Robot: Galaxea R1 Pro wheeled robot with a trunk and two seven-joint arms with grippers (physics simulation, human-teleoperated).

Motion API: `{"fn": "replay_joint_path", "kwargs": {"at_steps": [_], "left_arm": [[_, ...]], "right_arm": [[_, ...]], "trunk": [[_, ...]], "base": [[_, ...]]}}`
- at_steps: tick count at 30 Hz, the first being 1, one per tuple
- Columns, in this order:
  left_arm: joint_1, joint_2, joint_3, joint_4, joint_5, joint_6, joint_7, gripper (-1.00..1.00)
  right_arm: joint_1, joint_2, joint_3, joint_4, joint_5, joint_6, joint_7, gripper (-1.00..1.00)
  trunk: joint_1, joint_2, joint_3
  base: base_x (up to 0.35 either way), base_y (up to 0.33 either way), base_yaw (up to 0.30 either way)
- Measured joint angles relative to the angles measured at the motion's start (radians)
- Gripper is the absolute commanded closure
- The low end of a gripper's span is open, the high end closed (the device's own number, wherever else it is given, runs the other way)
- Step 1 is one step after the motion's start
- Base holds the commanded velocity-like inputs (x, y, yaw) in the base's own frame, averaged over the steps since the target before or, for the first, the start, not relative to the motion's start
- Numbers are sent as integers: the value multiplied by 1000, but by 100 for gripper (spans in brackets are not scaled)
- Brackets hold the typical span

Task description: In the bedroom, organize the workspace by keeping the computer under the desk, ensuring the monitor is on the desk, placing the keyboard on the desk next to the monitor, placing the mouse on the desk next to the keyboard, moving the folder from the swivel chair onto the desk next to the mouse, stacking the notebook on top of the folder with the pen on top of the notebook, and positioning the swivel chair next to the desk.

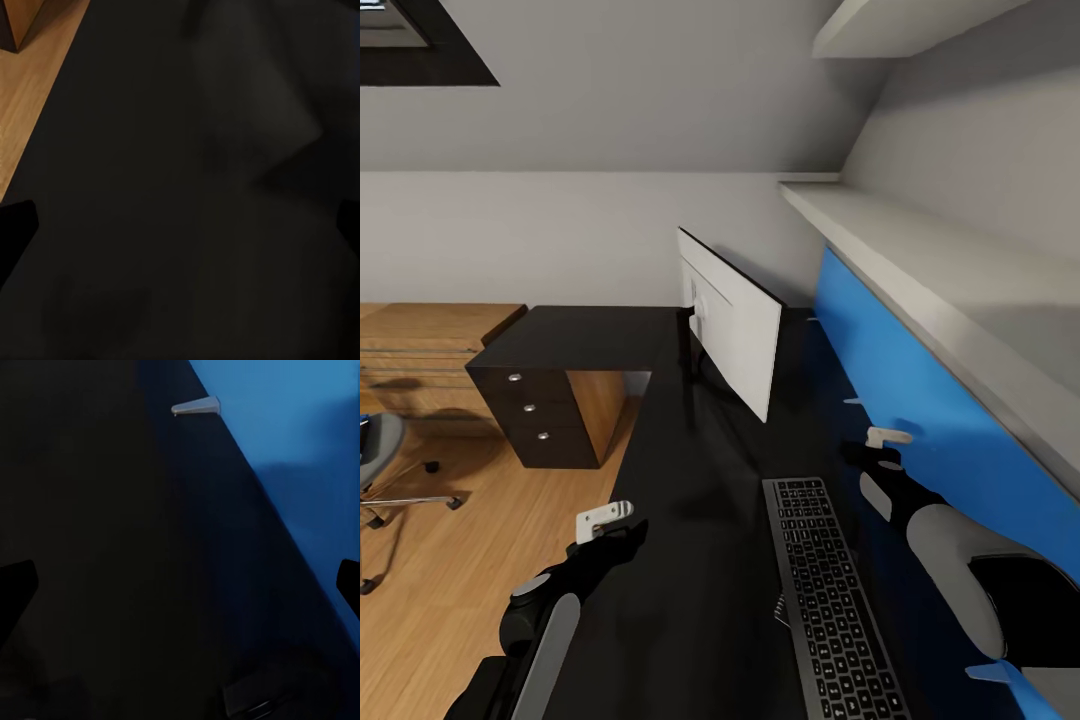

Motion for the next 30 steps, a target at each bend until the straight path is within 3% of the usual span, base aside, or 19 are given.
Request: {"fn": "replay_joint_path", "kwargs": {"at_steps": [16, 30], "left_arm": [[0, 0, -1, 0, 0, 0, 0, -100], [0, 0, -1, 0, -1, 0, 0, -100]], "right_arm": [[0, 0, -1, -3, 0, -2, -1, -100], [0, 0, -2, -3, 0, -3, -3, -100]], "trunk": [[0, 0, -1], [0, 0, -19]], "base": [[0, 0, 3], [0, 0, 31]]}}
